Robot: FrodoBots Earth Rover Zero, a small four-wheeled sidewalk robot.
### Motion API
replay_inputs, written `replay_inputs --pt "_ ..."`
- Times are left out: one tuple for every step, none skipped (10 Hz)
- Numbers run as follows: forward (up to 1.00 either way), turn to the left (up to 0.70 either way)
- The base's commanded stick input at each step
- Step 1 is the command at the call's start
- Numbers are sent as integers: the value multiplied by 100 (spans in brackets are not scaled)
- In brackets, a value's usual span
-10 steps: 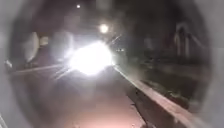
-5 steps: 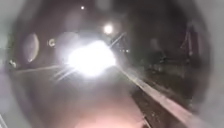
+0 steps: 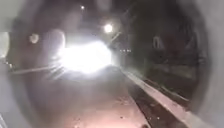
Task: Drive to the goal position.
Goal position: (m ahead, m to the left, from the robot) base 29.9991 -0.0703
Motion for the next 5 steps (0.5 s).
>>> replay_inputs --pt "70 0" --pt "70 0" --pt "70 0" --pt "70 0" --pt "70 0"
